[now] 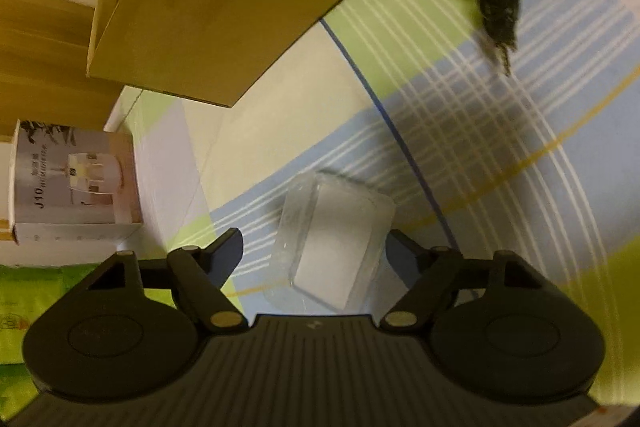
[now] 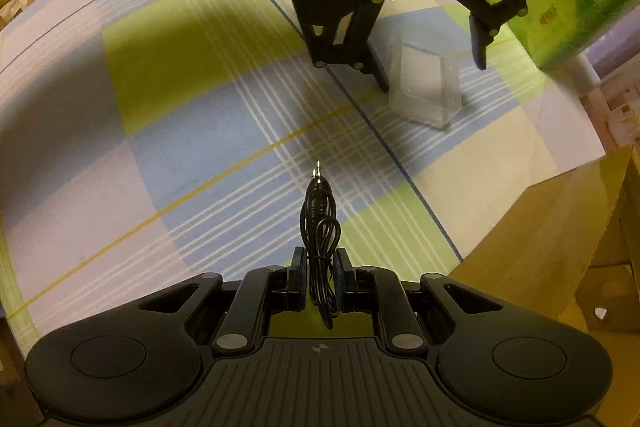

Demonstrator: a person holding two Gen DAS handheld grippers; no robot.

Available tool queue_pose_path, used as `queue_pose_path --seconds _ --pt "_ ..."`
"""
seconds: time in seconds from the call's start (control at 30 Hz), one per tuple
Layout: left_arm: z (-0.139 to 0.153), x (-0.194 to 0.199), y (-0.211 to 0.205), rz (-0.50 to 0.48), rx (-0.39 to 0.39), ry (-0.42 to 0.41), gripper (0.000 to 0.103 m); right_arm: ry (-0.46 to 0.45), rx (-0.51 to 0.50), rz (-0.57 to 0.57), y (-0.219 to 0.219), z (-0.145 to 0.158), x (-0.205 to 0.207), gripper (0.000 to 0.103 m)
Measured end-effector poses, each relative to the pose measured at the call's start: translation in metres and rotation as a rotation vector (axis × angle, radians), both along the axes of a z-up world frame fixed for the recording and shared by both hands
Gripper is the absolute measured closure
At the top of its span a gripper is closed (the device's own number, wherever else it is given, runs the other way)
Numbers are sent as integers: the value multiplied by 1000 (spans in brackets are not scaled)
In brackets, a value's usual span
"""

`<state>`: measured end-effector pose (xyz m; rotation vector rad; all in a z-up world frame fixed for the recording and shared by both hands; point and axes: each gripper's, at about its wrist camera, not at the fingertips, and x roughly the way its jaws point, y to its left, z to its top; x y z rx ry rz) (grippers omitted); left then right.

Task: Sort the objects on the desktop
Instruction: 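Grasp the black cable with the right gripper while the left grasps the clear plastic box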

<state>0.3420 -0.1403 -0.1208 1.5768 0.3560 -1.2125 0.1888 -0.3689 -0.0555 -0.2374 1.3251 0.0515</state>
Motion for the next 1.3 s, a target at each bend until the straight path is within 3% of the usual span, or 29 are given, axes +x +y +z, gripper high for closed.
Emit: queue_pose_path --seconds 0.1,0.23,0.4,0.67,0.73,0.83,1.2,1.27,1.3 --pt "5 14 -9 67 6 88 46 -9 -2 -11 -3 1 0 93" --pt "11 31 -19 204 -33 185 48 -21 -1 -22 -4 4 -1 93" --pt "18 29 -14 322 -88 251 48 -28 4 -19 -3 3 -1 93" --pt "26 -20 19 513 -174 360 48 -16 25 -8 8 -4 -5 93" --pt "30 -37 26 576 -197 385 62 -15 27 -7 15 -3 -8 93" --pt "38 -63 37 652 -244 427 66 -17 35 -6 28 1 -15 93" --pt "47 -146 69 826 -416 526 65 -78 99 -67 82 18 -67 93" --pt "46 -157 70 822 -423 513 61 -90 119 -87 89 18 -76 93" --pt "45 -162 70 809 -418 502 51 -96 128 -97 92 17 -81 93"
